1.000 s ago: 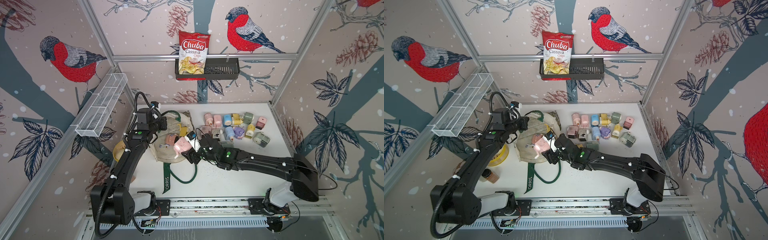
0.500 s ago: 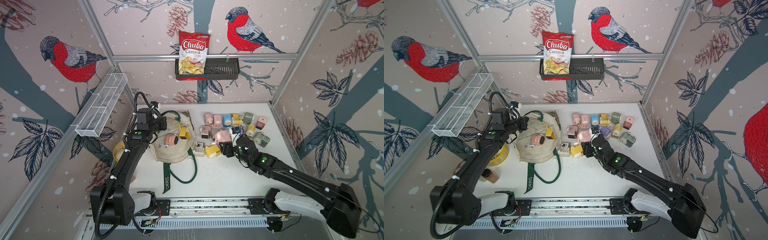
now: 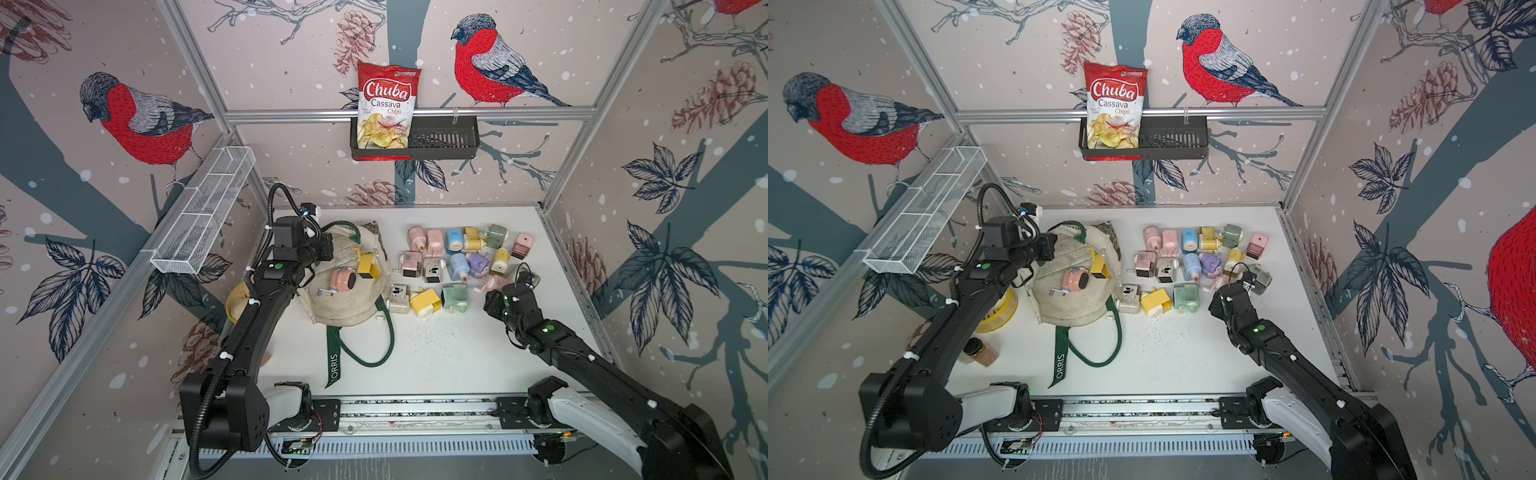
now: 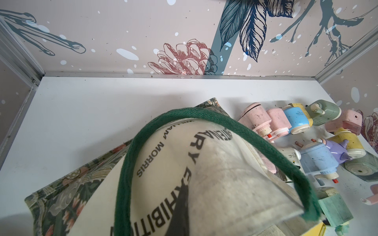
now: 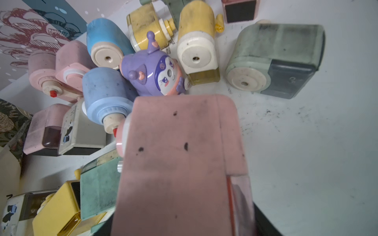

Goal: Take out the pencil sharpeners from the tote bags
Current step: Place the pencil sharpener at the center of the board.

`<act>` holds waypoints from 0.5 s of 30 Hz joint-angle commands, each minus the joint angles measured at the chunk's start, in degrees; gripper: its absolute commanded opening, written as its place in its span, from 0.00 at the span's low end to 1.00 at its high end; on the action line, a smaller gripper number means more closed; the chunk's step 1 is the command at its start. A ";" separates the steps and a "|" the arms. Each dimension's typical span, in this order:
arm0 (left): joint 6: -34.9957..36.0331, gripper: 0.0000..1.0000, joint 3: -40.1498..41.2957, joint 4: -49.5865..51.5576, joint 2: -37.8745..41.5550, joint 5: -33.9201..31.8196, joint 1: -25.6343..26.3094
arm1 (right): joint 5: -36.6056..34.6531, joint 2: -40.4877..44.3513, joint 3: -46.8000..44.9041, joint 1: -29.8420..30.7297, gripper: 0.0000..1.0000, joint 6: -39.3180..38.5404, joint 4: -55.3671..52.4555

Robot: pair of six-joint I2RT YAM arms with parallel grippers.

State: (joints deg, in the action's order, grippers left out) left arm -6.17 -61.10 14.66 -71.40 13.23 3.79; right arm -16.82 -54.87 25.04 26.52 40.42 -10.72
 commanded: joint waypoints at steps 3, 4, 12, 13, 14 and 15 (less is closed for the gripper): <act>-0.57 0.00 -0.32 -2.23 0.34 -0.42 -0.25 | -1.42 -4.07 0.29 -1.79 0.45 1.57 1.17; -0.51 0.00 -0.28 -2.19 0.35 -0.49 -0.23 | -2.24 -4.71 0.12 -2.21 0.46 1.67 1.53; -0.51 0.00 -0.26 -2.17 0.30 -0.68 -0.28 | -4.97 -10.22 1.34 -6.24 0.50 0.07 0.44; -0.55 0.00 -0.30 -2.18 0.29 -0.59 -0.28 | -4.93 -10.41 1.21 -7.04 0.50 -0.72 0.88; -0.59 0.00 -0.25 -2.17 0.33 -0.50 -0.25 | -4.92 -10.46 1.00 -7.47 0.51 -1.18 1.18; -0.60 0.00 -0.33 -2.20 0.35 -0.41 -0.28 | -4.44 -10.58 0.69 -8.38 0.51 -1.16 1.59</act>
State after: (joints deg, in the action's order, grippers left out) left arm -6.17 -61.10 14.68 -71.37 13.23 3.79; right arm -19.55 -65.25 25.80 19.22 40.58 -10.76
